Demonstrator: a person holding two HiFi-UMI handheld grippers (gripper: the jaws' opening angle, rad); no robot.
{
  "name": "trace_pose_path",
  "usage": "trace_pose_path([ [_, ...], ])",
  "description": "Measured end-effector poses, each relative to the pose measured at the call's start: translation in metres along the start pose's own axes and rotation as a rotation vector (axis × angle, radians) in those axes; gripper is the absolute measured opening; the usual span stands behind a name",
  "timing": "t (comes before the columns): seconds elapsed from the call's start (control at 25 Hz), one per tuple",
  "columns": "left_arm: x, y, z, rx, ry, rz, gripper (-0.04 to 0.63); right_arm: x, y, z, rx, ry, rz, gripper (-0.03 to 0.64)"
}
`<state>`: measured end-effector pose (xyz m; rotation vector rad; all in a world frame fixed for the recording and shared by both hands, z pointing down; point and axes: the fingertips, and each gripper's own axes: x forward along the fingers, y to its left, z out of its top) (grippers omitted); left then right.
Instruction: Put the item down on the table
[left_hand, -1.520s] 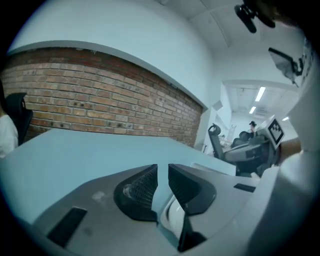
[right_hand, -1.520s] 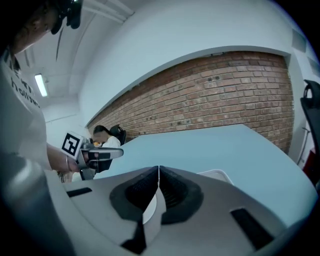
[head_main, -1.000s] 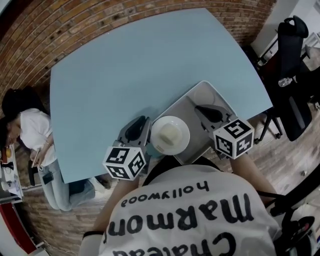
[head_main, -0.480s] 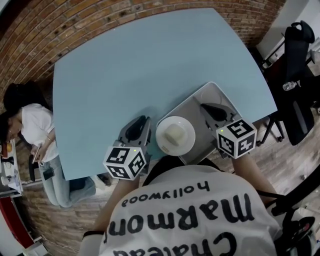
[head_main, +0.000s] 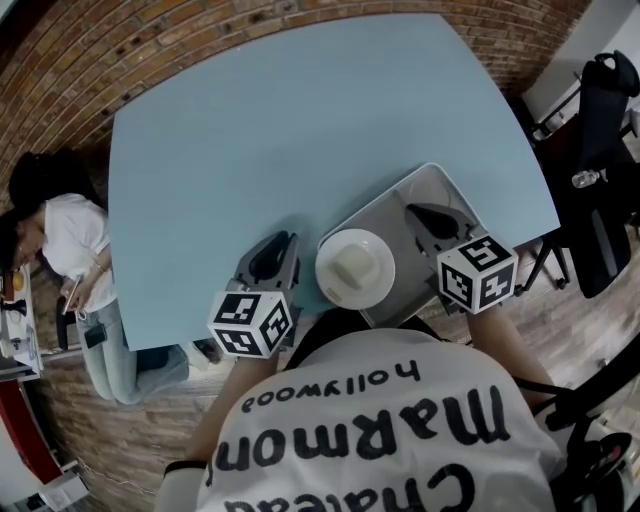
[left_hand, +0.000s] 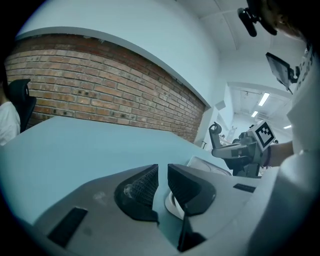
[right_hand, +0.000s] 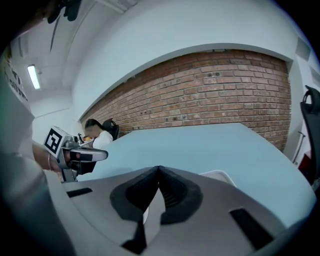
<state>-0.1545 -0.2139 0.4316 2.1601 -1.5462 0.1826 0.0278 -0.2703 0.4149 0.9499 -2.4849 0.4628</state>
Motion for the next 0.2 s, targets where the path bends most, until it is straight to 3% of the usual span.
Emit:
trace_pose_path([
  [0.2, -0.0012, 0.0098, -0.0107, 0.007, 0.056, 0.059, 0.061, 0.0015, 0.0008, -0.0011, -0.001, 0.011, 0.014, 0.009],
])
